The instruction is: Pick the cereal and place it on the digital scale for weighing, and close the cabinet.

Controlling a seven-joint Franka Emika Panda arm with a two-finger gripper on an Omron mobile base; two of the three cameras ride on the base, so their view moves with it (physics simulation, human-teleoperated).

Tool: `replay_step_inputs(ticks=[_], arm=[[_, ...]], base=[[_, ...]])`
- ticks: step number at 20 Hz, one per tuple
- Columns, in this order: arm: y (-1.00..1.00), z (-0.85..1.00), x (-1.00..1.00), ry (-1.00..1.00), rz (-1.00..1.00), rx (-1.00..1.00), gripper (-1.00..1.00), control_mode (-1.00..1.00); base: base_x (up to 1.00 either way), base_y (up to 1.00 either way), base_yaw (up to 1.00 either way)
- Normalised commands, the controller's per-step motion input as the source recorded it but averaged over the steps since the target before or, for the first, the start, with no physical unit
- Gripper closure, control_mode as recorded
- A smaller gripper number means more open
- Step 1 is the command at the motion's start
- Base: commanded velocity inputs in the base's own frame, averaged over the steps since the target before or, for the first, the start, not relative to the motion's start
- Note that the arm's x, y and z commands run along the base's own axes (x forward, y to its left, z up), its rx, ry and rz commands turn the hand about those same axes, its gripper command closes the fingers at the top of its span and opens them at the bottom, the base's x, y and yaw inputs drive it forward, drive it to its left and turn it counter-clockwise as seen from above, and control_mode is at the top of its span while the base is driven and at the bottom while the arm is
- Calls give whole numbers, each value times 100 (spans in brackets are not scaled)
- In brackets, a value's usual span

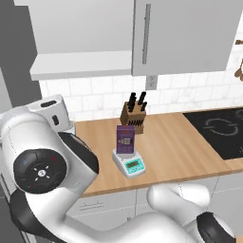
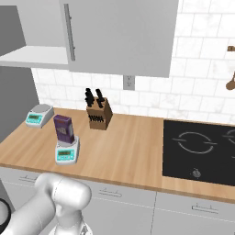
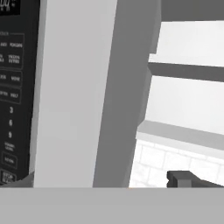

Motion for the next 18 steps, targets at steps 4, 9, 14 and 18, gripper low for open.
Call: replay_step_inputs(ticks=[4,9,14,18], arm=[[-22,0,23,0,-14,0,-100,-100],[-50,0,28,4,-22,0,-100,-100],[-22,0,62,7,-12,0,-100,-100],[-4,0,73,3,0,0,-100,-100]], base=[[0,0,0],[0,0,0],[0,0,0],[0,0,0]])
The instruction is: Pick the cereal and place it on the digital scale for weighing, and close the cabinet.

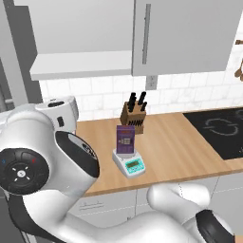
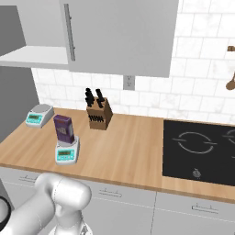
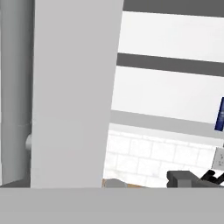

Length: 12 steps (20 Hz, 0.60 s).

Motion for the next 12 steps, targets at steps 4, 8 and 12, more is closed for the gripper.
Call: replay_step_inputs(ticks=[4,8,12], arm=[[-15,0,79,2,-1,0,-100,-100],[-75,0,29,0,-12,7,-100,-100],[-92,0,34,1,-18,6,-100,-100]], base=[[0,0,0],[0,0,0],[0,0,0]])
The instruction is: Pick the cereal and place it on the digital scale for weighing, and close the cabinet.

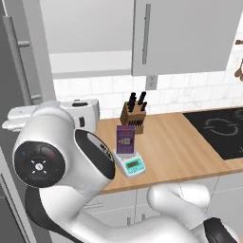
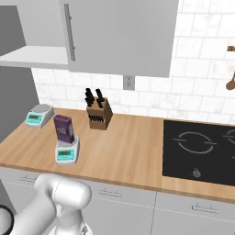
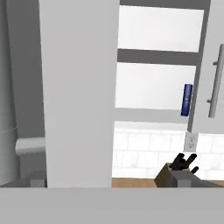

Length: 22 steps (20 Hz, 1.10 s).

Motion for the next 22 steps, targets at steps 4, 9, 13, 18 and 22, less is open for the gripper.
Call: replay_step_inputs(ticks=[4,9,13,18,22], arm=[[-53,0,71,1,-12,0,-100,-100],[-50,0,80,1,-10,0,-100,-100],[-40,0,84,1,-6,1,-100,-100],[-25,0,97,1,0,2,-100,-100],[-24,0,84,0,0,3,-100,-100]], base=[[0,0,0],[0,0,0],[0,0,0],[0,0,0],[0,0,0]])
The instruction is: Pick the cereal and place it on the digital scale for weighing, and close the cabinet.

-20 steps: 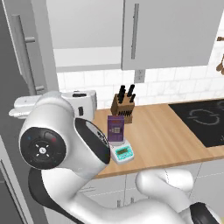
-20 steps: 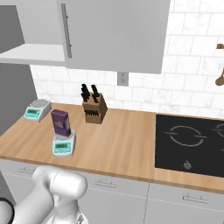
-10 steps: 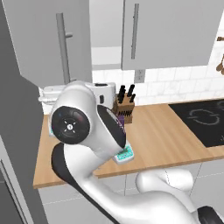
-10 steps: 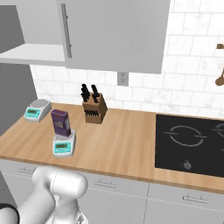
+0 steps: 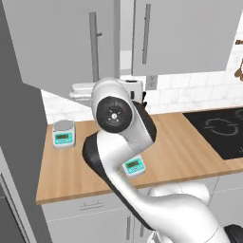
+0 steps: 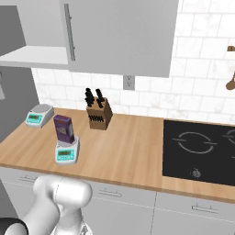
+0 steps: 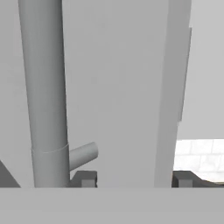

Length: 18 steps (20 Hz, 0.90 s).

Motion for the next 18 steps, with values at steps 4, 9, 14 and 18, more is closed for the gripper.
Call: replay_step_inputs(ticks=[4,9,14,18], arm=[[-24,0,72,0,0,3,-100,-100],[-11,0,48,0,0,0,-100,-100],[-7,0,62,0,-2,0,-100,-100],[-4,0,80,3,-9,0,-100,-100]], base=[[0,0,0],[0,0,0],[0,0,0],[0,0,0]])
